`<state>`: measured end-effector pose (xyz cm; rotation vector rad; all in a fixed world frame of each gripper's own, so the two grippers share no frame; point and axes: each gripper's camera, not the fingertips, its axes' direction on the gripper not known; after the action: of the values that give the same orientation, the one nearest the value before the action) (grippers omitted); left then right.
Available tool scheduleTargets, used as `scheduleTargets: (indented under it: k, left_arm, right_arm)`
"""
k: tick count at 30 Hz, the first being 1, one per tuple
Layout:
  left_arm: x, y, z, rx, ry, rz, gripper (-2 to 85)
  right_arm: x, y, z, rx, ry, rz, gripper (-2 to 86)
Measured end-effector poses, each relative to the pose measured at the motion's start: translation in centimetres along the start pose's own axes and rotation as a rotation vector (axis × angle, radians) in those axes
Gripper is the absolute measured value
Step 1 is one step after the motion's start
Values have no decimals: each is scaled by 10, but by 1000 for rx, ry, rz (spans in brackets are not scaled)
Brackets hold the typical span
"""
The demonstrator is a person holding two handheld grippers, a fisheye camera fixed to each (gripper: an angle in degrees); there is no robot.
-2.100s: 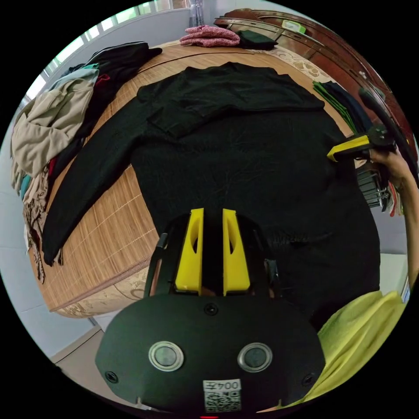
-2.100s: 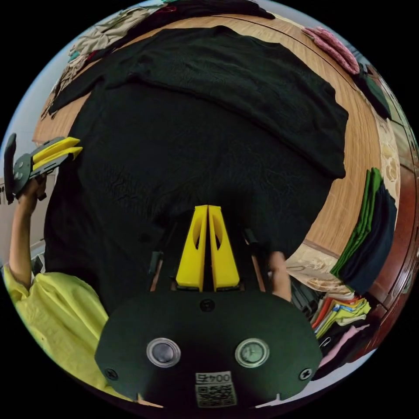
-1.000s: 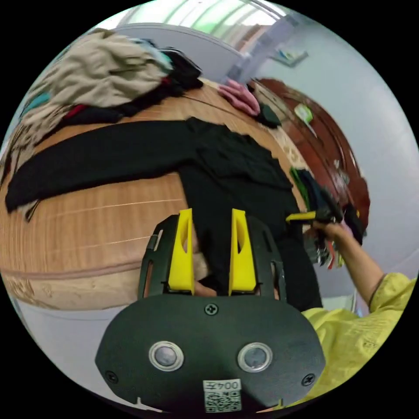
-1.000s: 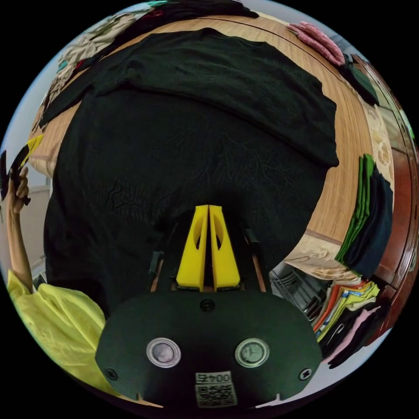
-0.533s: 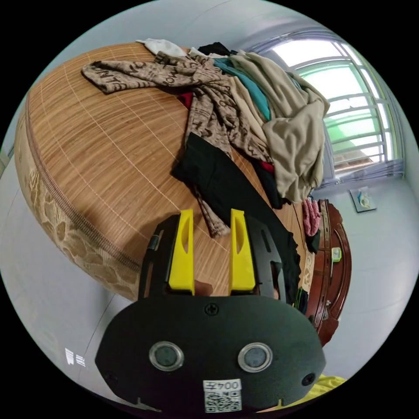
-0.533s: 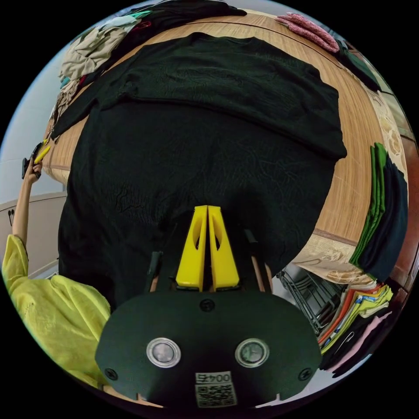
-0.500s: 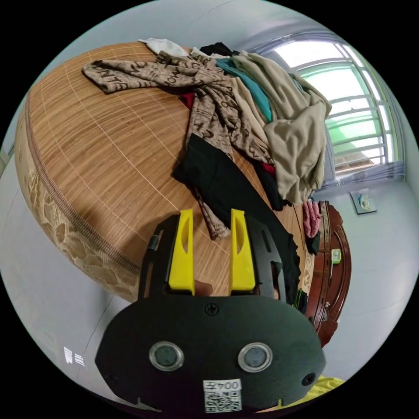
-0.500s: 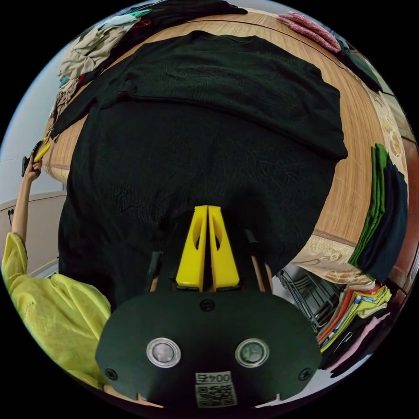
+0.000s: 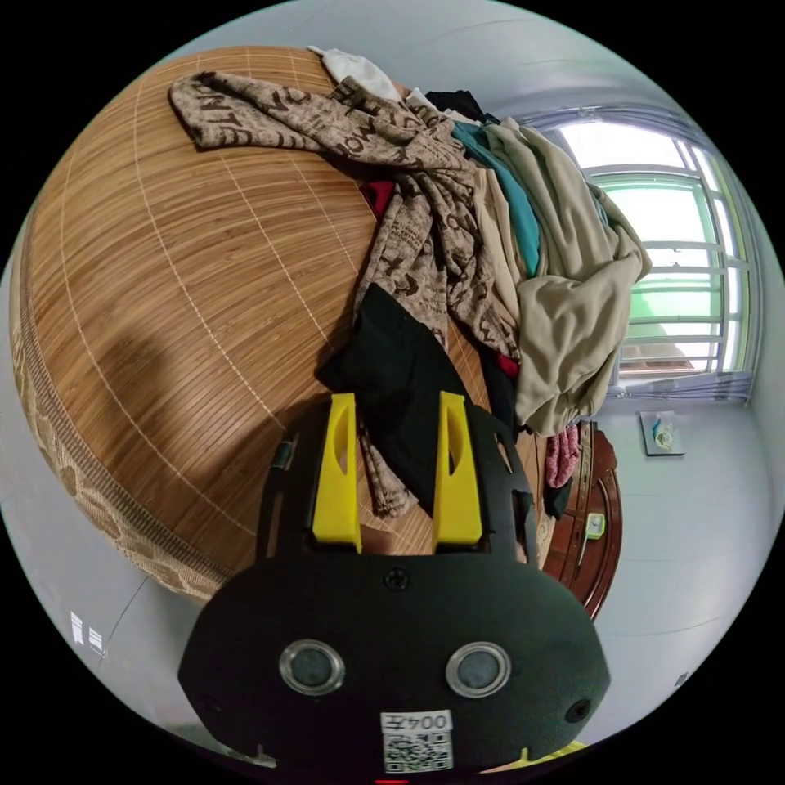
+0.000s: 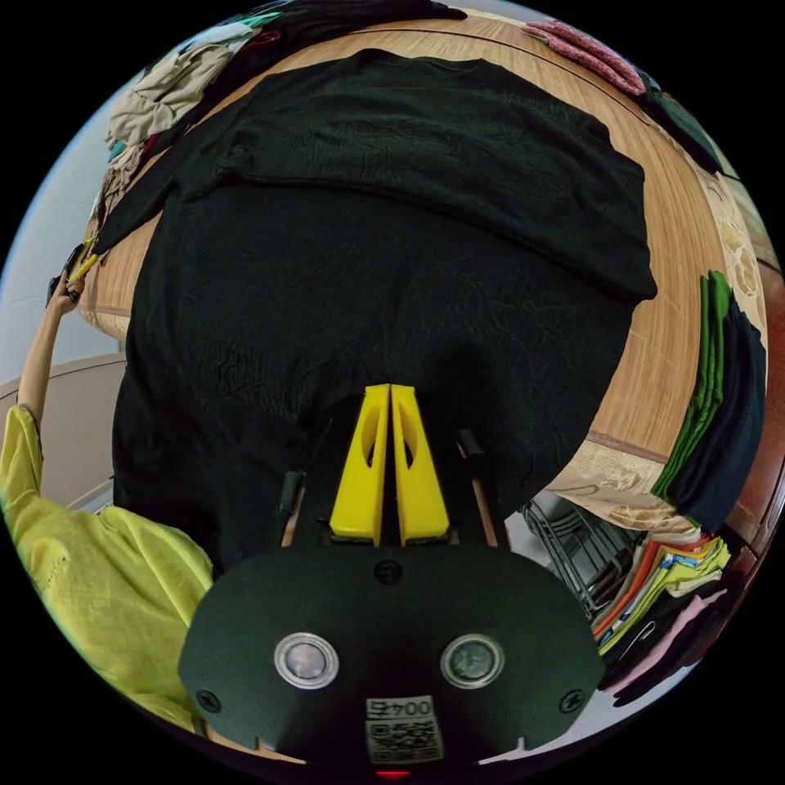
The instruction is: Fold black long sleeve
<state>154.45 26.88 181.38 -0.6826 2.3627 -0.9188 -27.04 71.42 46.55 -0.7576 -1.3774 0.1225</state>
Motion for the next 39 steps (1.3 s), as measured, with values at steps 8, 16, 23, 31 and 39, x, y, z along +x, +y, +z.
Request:
scheduleTargets:
  k: [8, 16, 23, 31, 39]
  left_arm:
    - [8, 5, -19, 92, -23, 33, 37]
    - [75, 30, -46, 179, -21, 160, 32]
    - [148, 60, -58, 210, -15, 251, 31]
    - [272, 122, -71, 265, 12, 435, 31]
    - [461, 224, -83, 324, 104, 818, 29]
  right_arm:
    - [-5, 3, 3, -13, 12, -14, -5]
    - [-19, 14, 7, 23, 102, -57, -7]
    - [-23, 21, 9, 34, 124, -50, -8]
    - [-27, 34, 11, 88, 159, -139, -8]
    - [-20, 33, 12, 65, 123, -110, -8]
